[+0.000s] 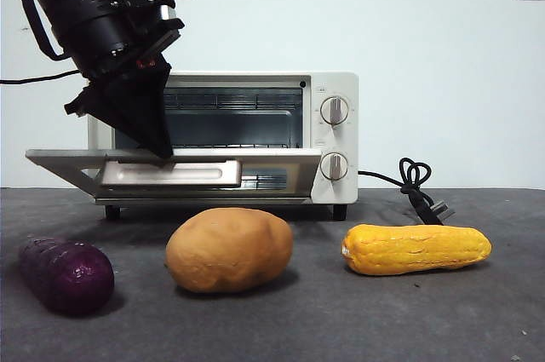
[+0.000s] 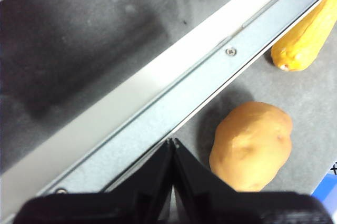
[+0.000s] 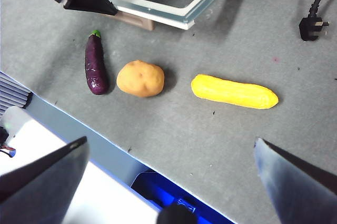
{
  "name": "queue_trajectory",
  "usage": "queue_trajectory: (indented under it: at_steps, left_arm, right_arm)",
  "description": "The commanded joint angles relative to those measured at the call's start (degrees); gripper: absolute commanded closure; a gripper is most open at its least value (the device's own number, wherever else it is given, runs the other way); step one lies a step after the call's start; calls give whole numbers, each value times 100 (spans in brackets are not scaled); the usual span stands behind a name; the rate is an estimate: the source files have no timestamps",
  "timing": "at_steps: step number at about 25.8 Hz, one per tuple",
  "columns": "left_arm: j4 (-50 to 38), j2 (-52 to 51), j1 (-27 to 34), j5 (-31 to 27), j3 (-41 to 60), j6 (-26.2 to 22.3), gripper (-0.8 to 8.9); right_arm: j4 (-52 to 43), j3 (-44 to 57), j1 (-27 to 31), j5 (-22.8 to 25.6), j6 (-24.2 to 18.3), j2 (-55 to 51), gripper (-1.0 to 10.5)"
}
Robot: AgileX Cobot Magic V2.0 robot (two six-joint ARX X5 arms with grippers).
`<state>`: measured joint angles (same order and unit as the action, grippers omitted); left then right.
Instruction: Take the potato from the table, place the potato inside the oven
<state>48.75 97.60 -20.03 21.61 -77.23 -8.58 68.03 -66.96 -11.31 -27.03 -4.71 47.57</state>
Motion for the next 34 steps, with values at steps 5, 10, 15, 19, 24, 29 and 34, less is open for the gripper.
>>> queue_trajectory:
  at_steps: [5,10,15,19,24,29,34]
  left_arm:
    - [17,-11,-31,-22,-15,-66,821]
    - [-109,-605,-24,-37,-15,-46,821]
    - [96,-1910,-20,-42,-15,2,821]
    - [457,-3034,-20,-55,-15,105,821]
    - [920,-3901,-20,-66,-15,107,821]
    - [1178,-4343,-20,-63,-15,107,821]
    - [1329,-4586,-20,-63,-15,109,821]
  right_arm:
    - [-151,-7,-68,-11,35,212,286]
    - [-483,-7,-461,-13,37,664,286]
    - [-1069,-7,-1497,0,-201,1364,285]
    - [-1764,-7,-2430,61,-1034,2022,285]
    - [-2378,-7,-3038,470,-1799,2752,285]
    - [-2712,-7,-3198,494,-2096,3353,285]
    - [-3104,-7,-3359,509,-2452,3943,285]
